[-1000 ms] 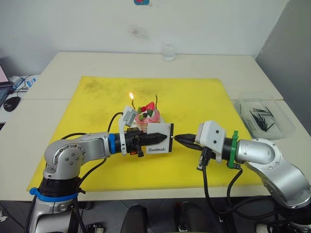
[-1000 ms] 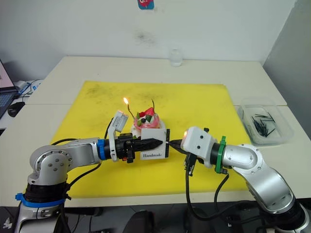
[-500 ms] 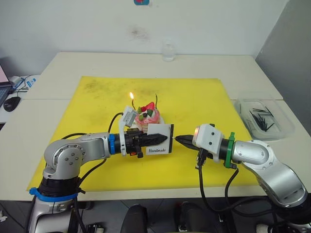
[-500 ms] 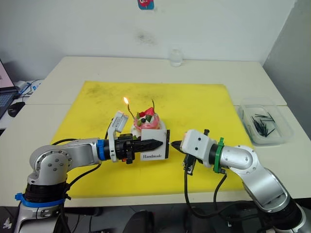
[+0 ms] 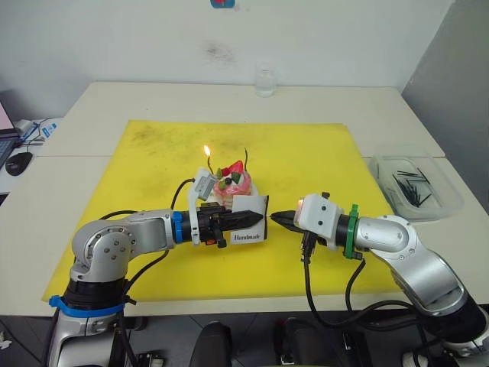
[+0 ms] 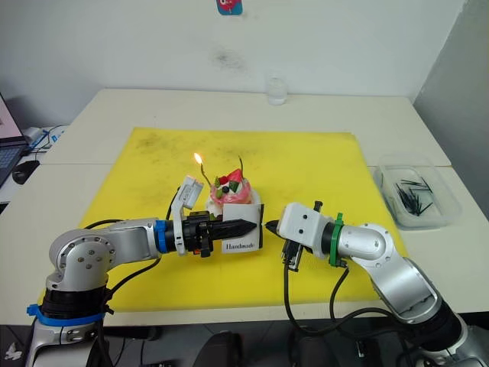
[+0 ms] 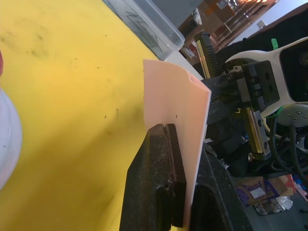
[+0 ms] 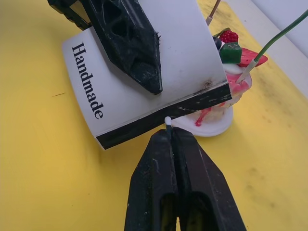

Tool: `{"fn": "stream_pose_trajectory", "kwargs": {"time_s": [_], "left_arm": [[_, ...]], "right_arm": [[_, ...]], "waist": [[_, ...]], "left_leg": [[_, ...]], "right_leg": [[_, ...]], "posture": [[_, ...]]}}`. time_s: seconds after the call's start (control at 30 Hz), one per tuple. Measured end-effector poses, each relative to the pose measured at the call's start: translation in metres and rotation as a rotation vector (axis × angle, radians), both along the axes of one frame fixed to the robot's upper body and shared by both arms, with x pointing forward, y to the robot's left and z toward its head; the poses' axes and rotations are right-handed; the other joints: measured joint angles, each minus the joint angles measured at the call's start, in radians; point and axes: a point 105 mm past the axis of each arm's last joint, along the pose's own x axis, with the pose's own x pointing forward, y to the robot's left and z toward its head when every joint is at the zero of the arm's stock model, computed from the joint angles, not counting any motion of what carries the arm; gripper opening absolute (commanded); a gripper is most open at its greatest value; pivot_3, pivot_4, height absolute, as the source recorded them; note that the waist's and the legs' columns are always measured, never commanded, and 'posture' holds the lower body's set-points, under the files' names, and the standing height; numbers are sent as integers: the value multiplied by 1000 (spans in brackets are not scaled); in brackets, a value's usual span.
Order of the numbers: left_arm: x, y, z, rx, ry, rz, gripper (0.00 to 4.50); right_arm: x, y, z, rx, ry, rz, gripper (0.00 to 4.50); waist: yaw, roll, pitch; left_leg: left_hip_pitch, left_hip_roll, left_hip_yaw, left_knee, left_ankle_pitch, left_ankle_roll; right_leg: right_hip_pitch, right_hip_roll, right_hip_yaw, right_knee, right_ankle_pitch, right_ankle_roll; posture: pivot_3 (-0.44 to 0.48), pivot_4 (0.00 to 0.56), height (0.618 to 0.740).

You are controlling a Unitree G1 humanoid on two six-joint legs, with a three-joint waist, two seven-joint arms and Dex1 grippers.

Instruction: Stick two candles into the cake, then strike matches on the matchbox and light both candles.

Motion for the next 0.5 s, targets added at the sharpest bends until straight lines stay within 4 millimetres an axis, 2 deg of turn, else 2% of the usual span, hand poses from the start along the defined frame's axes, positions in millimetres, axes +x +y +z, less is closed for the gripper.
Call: {"fn": "stream_pose_trajectory", "kwargs": {"time_s": [0.17,0.27,0.33,0.4,0.5], "left_arm": [[3,-2,0,-4,-12,2,0],[14,-6,23,-30,-119,-2,0],[19,4,35,4,-187,17,0],[21,19,39,56,-219,43,0],[19,29,40,85,-236,46,0]], "right_arm": [[-7,-6,3,-39,-1,69,12],[-38,-10,-7,-110,71,236,12],[-46,-24,-11,-159,116,261,12],[-45,-36,-4,-184,120,249,12],[-40,-37,11,-153,77,243,12]], "waist": [[1,0,0],[12,-1,1],[15,-1,1],[7,-1,1],[4,-1,1]], "left_leg": [[0,-1,0,0,0,0],[-1,-1,0,0,0,0],[0,-1,1,0,0,0],[1,0,1,0,0,0],[1,0,0,0,0,0]], "right_leg": [[0,0,0,0,0,0],[0,1,-1,-1,0,0],[0,2,0,-1,0,0],[0,1,1,-1,0,0],[0,1,-1,0,0,0]], "posture": [[0,150,740],[0,150,740],[0,150,740],[0,150,740],[0,150,740]]}}
